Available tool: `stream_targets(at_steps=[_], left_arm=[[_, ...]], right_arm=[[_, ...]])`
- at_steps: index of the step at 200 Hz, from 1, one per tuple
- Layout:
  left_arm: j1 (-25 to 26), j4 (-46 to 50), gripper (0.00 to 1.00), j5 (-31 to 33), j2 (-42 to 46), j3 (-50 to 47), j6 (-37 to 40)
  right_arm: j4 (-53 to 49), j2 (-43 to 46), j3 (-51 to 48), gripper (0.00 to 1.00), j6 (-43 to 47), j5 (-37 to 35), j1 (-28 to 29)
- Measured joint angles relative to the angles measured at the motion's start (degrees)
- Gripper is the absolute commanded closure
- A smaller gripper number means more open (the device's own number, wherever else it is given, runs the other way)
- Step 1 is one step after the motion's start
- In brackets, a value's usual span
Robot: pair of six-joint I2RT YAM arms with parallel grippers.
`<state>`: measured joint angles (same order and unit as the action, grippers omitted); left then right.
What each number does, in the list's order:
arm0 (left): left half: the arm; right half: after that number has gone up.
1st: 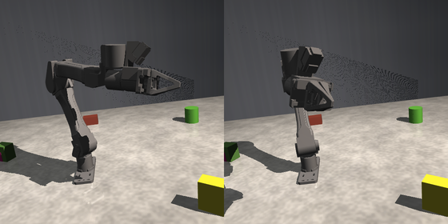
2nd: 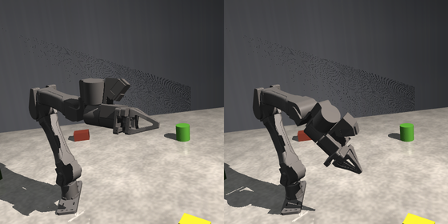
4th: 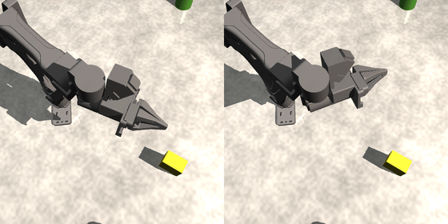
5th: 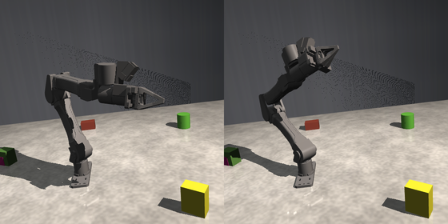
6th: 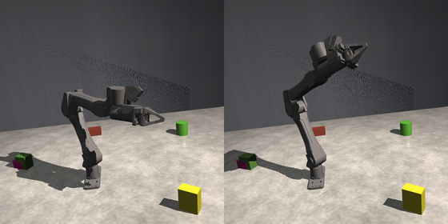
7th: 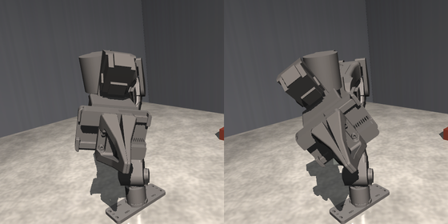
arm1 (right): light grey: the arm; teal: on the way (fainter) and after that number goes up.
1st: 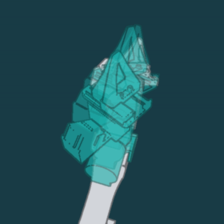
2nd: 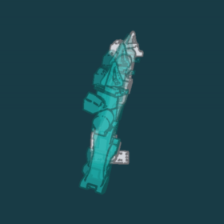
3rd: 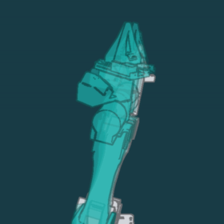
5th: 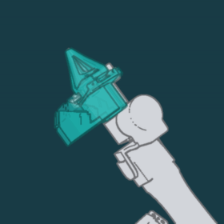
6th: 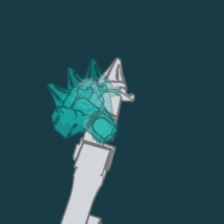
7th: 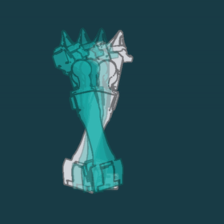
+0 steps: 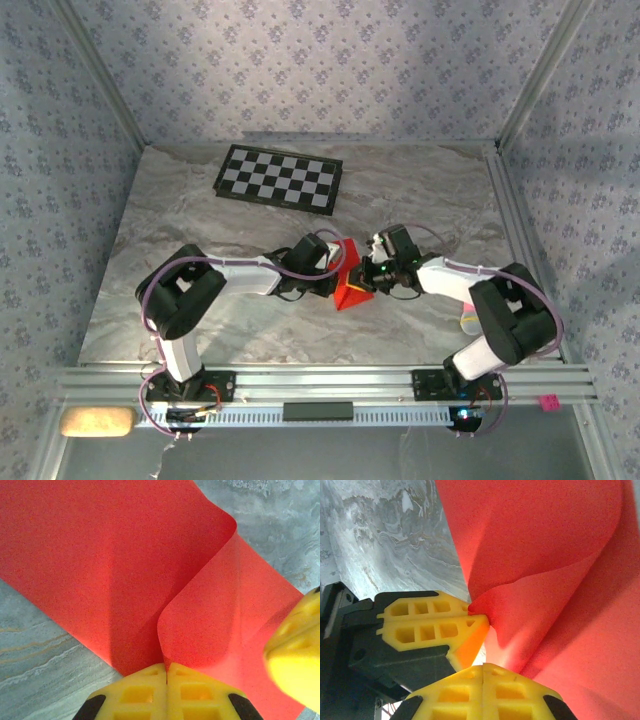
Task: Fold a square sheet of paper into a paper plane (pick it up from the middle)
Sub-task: Fold the triangle a second time at the center of the table.
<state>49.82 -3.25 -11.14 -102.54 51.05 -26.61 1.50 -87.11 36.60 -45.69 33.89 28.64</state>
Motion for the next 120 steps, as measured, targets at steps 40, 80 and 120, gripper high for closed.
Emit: stream_targets(at_steps=[40, 80, 120], left_arm=[[0.0, 0.0, 0.99, 0.0, 0.0, 0.0, 0.0], [0.0, 0.0, 0.99, 0.0, 0.0, 0.02, 0.0], [0.0, 0.0, 1.0, 0.0, 0.0, 0.0, 0.0]], right_arm=[[2.8, -3.04, 0.2, 1.0, -1.31, 0.22, 0.66], [4.63, -4.39, 0.2, 1.0, -1.53, 0.5, 0.66], [5.64, -5.33, -0.24, 1.0, -1.51, 0.46, 0.44]])
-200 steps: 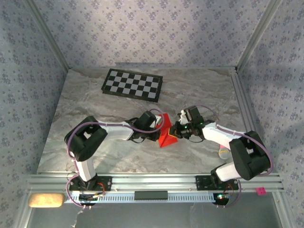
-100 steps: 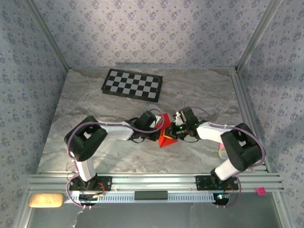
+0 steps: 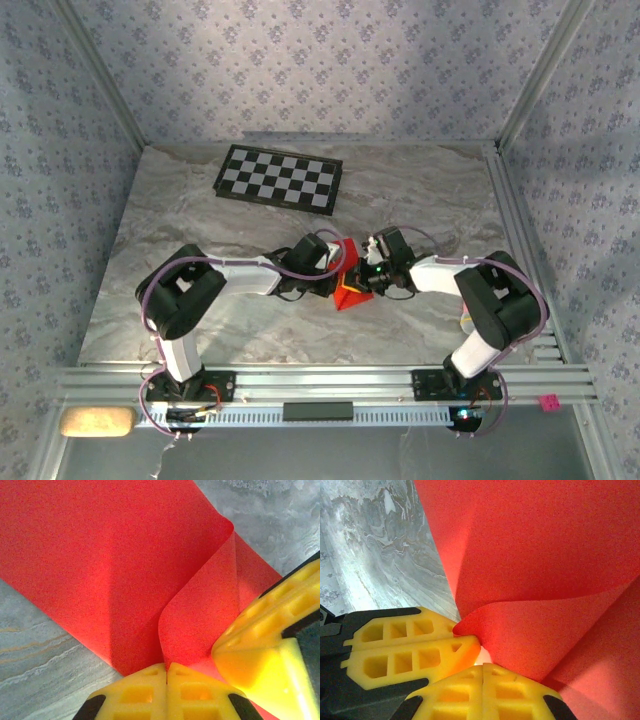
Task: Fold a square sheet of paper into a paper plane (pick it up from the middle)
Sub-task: Fold the triangle a second time at the center of the table.
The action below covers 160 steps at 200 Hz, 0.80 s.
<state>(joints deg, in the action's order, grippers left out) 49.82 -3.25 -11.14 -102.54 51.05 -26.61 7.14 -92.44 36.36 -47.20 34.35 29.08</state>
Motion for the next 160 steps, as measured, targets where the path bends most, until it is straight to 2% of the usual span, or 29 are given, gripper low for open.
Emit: stream_targets(at_steps=[72, 107, 160], left_arm=[[0.0, -0.2, 1.0, -0.15, -0.13, 0.02, 0.0], [0.0, -0.2, 1.0, -0.15, -0.15, 0.02, 0.0], [0.0, -0.2, 1.0, -0.17, -0.17, 0.02, 0.0]], right_arm=[[2.12, -1.2, -2.29, 1.0, 0.0, 0.98, -1.86], [0.92, 1.18, -2.29, 1.0, 0.07, 1.09, -2.84], [-0.28, 1.77, 1.4, 1.0, 0.79, 1.25, -4.44]])
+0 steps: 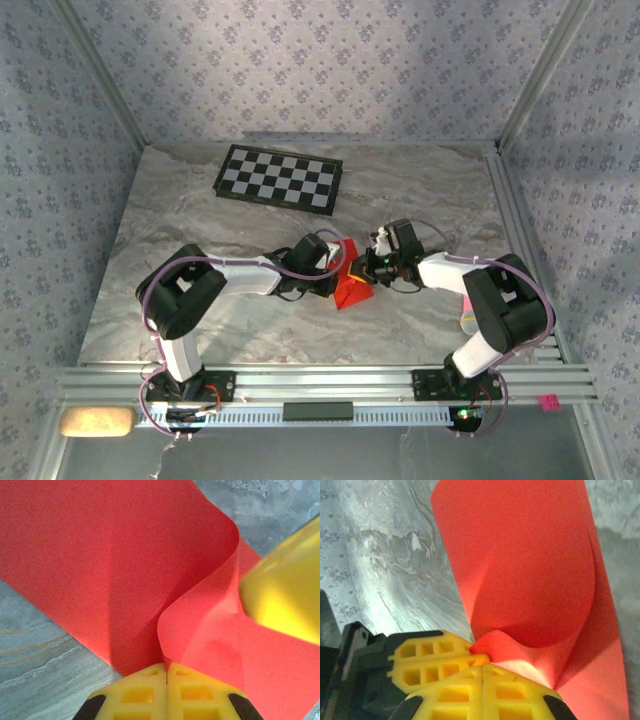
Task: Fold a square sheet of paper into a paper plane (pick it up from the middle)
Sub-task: Fold the triangle a second time at the center of the table.
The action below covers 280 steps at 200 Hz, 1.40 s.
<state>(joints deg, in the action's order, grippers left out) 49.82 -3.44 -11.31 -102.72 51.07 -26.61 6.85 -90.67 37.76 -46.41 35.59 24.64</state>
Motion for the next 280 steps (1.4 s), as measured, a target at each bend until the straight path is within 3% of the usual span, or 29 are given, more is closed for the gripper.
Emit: stream_targets(at_steps=[50, 280], left_arm=[[0.0, -0.02, 1.0, 0.0, -0.07, 0.02, 0.22], [0.0, -1.16, 1.0, -0.7, -1.01, 0.55, 1.51]], right_arm=[[-0.02, -5.01, -0.52, 1.0, 0.79, -1.38, -0.11], [2.8, -5.6, -1.29, 1.0, -0.59, -0.42, -5.11]])
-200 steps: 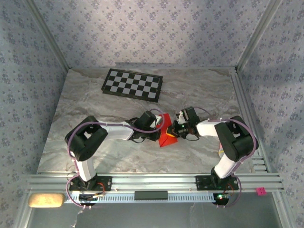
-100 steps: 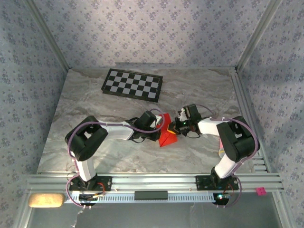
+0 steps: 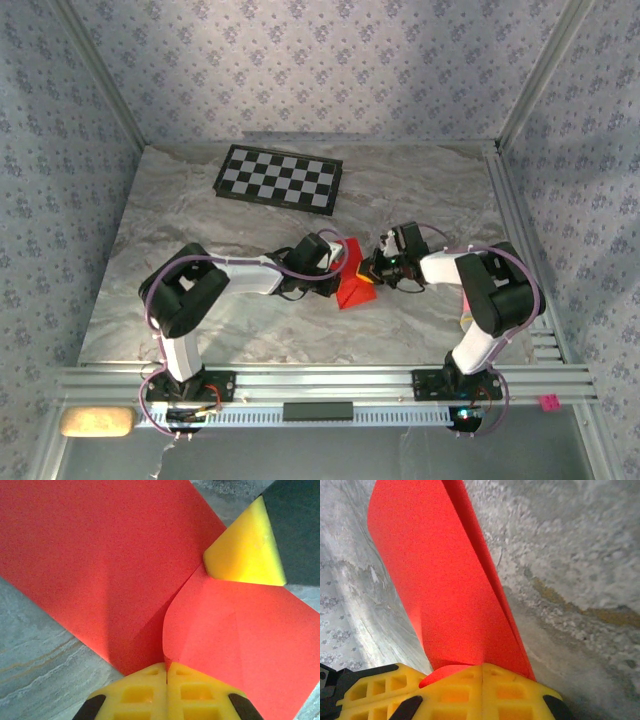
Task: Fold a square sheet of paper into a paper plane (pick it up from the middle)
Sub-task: Fold the triangle a second time at the center of the table.
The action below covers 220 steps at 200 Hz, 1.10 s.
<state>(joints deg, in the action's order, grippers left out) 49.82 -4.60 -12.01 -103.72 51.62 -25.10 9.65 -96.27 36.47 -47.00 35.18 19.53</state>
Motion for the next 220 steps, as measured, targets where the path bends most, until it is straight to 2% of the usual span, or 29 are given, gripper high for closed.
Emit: stream_targets(at_steps=[82, 156, 182, 220], left_arm=[[0.0, -0.13, 1.0, -0.02, -0.07, 0.0, 0.22], [0.0, 0.0, 1.0, -0.22, -0.13, 0.11, 0.22], [0.0, 0.02, 1.0, -0.22, -0.13, 0.11, 0.24], [0.0, 0.02, 1.0, -0.22, -0.13, 0.11, 0.26]], right_arm=[[0.13, 0.39, 0.0, 1.0, -1.36, -2.01, -1.81], [-1.44, 4.81, -0.11, 0.98, -1.01, -8.24, -3.91], [-1.49, 7.37, 0.02, 0.98, 0.24, -6.88, -3.26], [-1.95, 5.64, 1.62, 0.99, 1.38, -2.64, 0.81]])
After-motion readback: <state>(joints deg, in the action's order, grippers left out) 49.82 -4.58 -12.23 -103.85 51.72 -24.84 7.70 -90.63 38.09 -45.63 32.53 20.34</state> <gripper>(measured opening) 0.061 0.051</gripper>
